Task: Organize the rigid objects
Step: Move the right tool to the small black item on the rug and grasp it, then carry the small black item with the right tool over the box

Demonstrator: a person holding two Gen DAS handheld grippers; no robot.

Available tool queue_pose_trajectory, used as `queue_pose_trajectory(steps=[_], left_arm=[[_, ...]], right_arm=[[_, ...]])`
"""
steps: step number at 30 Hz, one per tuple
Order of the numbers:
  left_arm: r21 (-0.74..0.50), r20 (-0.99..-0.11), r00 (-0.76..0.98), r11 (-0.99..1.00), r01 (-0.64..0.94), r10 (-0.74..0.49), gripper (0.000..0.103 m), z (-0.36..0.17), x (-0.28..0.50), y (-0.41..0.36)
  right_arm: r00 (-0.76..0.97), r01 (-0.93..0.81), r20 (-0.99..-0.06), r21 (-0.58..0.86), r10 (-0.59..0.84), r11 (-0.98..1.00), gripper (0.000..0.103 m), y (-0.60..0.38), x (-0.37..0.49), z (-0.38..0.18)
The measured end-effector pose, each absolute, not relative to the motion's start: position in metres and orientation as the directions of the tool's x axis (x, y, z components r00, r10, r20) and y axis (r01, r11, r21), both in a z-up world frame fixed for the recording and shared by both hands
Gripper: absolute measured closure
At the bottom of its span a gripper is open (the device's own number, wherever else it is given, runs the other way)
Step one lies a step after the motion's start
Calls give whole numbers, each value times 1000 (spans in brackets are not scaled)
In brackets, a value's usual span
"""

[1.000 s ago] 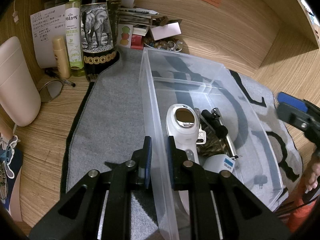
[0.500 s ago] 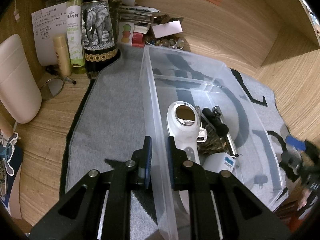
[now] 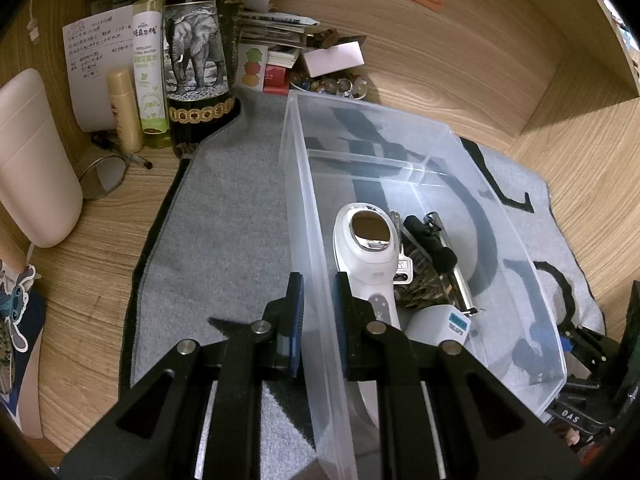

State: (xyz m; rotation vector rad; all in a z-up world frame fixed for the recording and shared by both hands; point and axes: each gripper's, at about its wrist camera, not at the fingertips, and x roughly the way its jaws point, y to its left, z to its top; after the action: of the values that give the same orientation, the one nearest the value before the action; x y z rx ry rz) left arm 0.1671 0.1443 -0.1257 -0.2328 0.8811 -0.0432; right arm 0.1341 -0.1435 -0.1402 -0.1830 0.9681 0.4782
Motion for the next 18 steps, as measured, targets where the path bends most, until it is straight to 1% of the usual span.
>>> queue_pose_trajectory(steps=[2, 3, 5, 10, 18], left_arm=[[-220, -759, 637, 974, -58, -133, 89, -126, 167, 144], [-219, -759, 637, 974, -58, -133, 89, -126, 167, 145], [-221, -760, 637, 974, -59, -134, 89, -126, 167, 145], [-220, -760, 636, 974, -59, -133, 89, -126, 167, 145], [-220, -760, 636, 974, -58, -134, 89, -126, 167, 144]], right_arm=[[469, -453, -827, 74, 308, 888, 87, -147, 137, -139], [469, -444, -827, 83, 310, 892, 89, -150, 139, -138], [467, -433, -825, 99, 317, 896, 89, -153, 141, -138], [491, -428, -813, 86, 312, 899, 89, -149, 140, -132], [554, -420, -767, 78, 323, 904, 89, -145, 152, -105]])
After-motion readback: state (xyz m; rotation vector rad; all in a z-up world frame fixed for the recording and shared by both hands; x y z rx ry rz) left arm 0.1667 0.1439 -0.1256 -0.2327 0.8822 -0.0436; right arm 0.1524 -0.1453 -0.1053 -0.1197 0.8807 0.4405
